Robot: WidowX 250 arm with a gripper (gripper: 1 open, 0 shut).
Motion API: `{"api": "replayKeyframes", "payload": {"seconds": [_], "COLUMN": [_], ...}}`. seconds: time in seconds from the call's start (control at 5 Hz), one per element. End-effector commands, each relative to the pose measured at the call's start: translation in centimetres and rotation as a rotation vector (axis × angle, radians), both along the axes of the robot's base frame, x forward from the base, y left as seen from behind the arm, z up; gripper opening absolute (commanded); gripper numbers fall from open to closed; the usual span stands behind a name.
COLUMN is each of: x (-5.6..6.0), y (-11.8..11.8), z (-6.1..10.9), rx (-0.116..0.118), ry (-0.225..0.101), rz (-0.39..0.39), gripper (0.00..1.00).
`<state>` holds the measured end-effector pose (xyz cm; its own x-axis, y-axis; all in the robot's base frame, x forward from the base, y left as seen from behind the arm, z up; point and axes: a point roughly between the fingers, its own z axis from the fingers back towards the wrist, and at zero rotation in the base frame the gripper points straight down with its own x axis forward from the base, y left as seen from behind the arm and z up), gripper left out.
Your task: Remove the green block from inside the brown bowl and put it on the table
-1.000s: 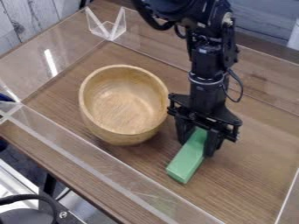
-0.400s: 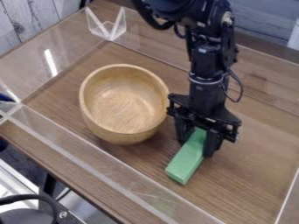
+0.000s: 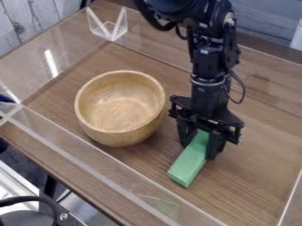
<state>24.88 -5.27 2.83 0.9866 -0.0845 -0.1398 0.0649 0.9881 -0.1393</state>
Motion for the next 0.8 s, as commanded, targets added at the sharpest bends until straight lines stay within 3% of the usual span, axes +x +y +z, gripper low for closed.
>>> {"api": "replayKeyframes", "payload": {"seconds": [0.0, 0.2, 0.4, 0.6], "x": [1.1, 1.1, 1.2, 1.2], "y": [0.0, 0.0, 0.1, 0.3], "z": [1.1, 1.2, 1.6, 3.3], "rx": [-0.011, -0.013, -0.015, -0.021], "ry": [-0.046, -0.046, -0.048, -0.077], "rz": [0.002, 0.002, 0.006, 0.009], "gripper": [0.0, 0.0, 1.0, 1.0]}}
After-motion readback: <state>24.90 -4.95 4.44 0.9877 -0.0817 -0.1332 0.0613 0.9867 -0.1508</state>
